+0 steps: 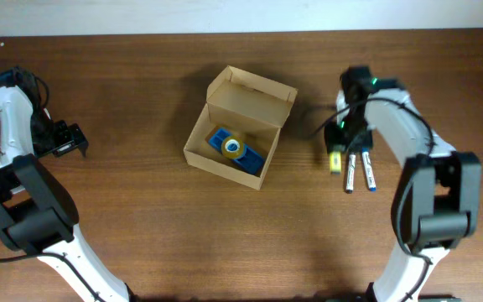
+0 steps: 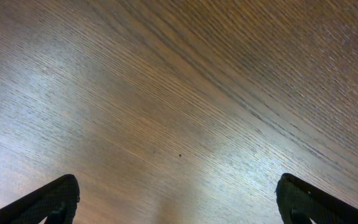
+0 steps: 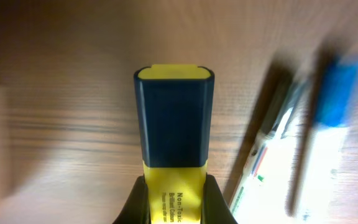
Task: Pack container
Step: 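Carry the highlighter into the box and lower it upright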
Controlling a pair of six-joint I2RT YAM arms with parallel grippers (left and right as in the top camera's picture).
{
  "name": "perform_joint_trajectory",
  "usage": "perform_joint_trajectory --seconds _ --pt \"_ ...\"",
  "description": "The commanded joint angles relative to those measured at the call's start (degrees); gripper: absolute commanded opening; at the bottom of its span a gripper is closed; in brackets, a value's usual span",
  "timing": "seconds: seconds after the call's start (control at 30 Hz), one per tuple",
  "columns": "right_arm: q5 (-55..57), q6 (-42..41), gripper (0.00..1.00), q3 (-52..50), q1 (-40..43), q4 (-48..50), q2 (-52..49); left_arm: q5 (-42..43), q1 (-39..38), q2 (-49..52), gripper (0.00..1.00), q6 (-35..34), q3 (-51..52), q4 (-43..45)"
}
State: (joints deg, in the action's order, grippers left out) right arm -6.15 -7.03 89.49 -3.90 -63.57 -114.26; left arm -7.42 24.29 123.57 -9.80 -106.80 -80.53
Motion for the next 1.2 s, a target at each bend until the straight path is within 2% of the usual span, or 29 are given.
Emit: perform_joint_trajectory --seconds 0.0,0.23,0.43,0.63,0.83,1.17 --pt "-2.10 7.04 0.04 10.38 -0.85 -2.97 7.02 0.35 0.15 -0.04 1.00 0.92 0.28 0.02" --pt "-1.95 20.81 0.04 24.17 -8.74 -10.05 7.96 0.35 0.15 -0.04 1.00 0.92 0.28 0.04" --pt "5.11 33.03 0.04 24.81 -20.33 -14.27 7.26 0.35 0.15 -0.04 1.00 0.92 0.28 0.02" --pt "11.41 41.00 0.04 24.81 -29.53 -11.76 4.26 0.35 0.15 -0.04 1.00 0.92 0.28 0.02" --pt "11.80 41.97 0.04 24.81 -31.50 -5.16 -0.83 0.35 0.15 -0.04 1.00 0.92 0.28 0.04" --pt "5.35 41.72 0.04 24.81 -31.41 -4.50 -9.33 0.35 0.15 -0.04 1.00 0.92 0.28 0.02"
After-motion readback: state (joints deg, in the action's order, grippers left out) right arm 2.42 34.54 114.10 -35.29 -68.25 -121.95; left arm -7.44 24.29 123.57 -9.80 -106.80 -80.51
